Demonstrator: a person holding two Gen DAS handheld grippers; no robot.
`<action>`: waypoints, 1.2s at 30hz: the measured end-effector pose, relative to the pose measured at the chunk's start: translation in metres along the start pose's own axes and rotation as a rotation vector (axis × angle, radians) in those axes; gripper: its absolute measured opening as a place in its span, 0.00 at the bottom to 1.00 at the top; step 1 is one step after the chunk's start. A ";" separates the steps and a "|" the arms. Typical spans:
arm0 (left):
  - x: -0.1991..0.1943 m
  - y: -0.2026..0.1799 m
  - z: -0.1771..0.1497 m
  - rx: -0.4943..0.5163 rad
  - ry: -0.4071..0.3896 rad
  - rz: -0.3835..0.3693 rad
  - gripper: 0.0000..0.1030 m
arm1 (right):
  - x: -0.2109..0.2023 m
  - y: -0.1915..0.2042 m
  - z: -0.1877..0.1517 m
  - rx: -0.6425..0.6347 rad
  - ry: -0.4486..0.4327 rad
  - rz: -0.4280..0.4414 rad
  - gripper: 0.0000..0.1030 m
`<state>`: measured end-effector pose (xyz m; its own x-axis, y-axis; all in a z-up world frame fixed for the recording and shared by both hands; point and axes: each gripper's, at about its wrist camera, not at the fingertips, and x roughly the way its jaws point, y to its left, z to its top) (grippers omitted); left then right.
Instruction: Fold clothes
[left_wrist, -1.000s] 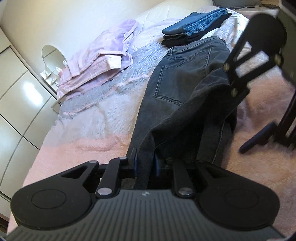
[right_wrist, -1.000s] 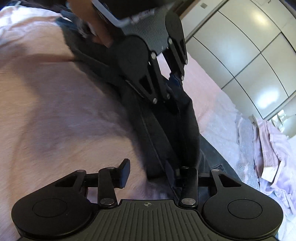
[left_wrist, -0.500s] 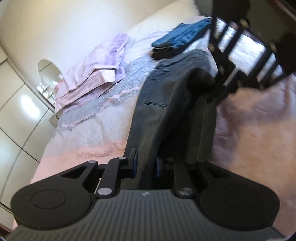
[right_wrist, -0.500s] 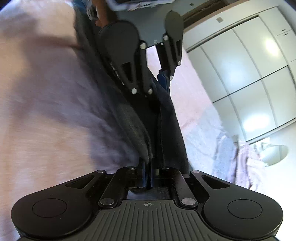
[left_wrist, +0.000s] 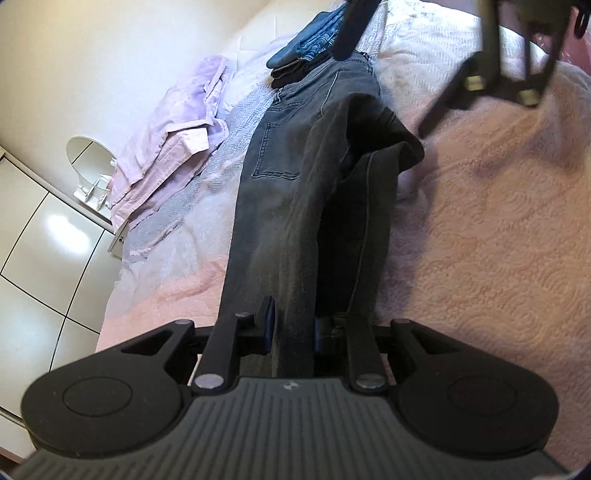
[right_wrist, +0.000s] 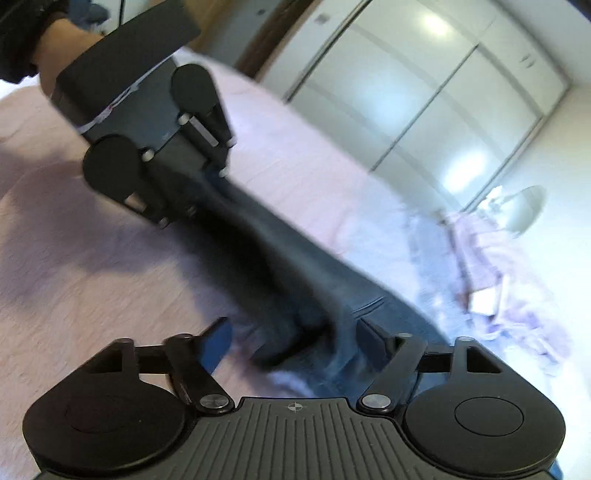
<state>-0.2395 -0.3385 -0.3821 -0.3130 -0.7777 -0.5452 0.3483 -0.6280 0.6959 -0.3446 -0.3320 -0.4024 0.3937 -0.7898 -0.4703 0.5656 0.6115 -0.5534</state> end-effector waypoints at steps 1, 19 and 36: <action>0.000 -0.001 -0.001 0.005 0.000 -0.002 0.18 | 0.009 -0.002 0.002 0.041 0.002 -0.012 0.72; -0.012 -0.047 -0.026 0.206 0.016 0.056 0.17 | 0.003 0.012 -0.009 -0.072 0.222 -0.066 0.09; -0.049 -0.066 -0.020 0.237 0.033 0.092 0.42 | -0.017 -0.064 -0.102 -0.161 0.274 -0.139 0.68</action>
<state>-0.2294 -0.2594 -0.4111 -0.2590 -0.8343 -0.4866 0.1557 -0.5333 0.8315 -0.4616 -0.3527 -0.4291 0.0996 -0.8373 -0.5376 0.4704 0.5157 -0.7161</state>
